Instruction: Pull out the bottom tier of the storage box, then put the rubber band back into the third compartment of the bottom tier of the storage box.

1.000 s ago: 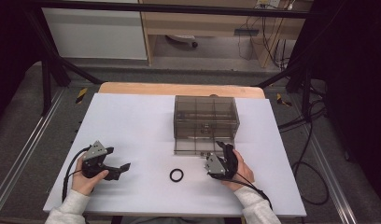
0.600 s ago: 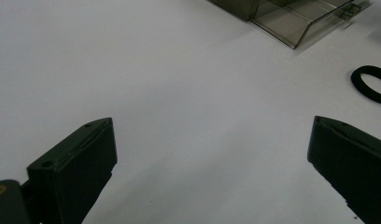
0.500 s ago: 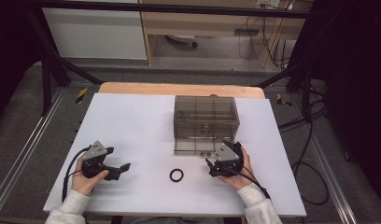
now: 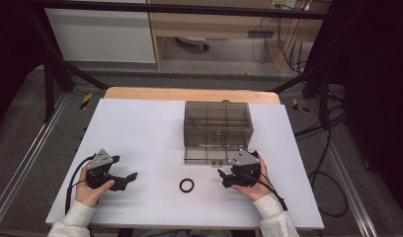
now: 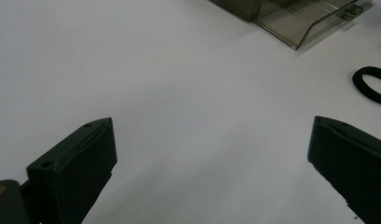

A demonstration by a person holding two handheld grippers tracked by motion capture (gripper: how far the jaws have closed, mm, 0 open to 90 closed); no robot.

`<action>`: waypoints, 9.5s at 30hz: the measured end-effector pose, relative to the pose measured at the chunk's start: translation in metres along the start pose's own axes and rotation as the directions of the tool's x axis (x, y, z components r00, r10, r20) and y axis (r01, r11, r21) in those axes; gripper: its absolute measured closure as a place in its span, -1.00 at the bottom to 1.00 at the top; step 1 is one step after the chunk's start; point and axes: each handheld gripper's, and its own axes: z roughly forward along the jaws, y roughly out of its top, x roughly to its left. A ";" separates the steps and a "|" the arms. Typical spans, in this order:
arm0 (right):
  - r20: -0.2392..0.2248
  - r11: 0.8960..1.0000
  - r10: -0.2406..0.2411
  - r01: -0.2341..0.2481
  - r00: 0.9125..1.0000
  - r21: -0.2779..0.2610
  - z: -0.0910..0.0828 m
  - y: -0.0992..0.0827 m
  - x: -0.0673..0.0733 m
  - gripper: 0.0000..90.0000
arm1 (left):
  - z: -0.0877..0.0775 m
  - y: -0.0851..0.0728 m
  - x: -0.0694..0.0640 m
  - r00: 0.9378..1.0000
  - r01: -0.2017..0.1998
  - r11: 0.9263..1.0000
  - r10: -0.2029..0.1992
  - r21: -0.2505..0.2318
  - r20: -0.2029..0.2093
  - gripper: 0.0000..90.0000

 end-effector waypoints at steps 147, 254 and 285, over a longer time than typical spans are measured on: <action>-0.371 0.971 0.191 -0.119 0.909 0.210 0.045 0.039 0.072 0.85 | 0.003 -0.002 0.000 1.000 -0.004 1.000 0.004 0.016 0.005 -0.98; -0.352 0.985 0.162 -0.131 0.922 0.110 -0.009 0.052 0.028 0.94 | 0.002 -0.002 0.001 1.000 -0.004 1.000 0.004 0.017 -0.004 -0.97; -0.289 0.978 0.205 -0.186 0.935 0.090 -0.025 0.047 -0.002 0.94 | 0.001 -0.001 0.001 1.000 -0.004 1.000 0.004 0.014 -0.005 -0.97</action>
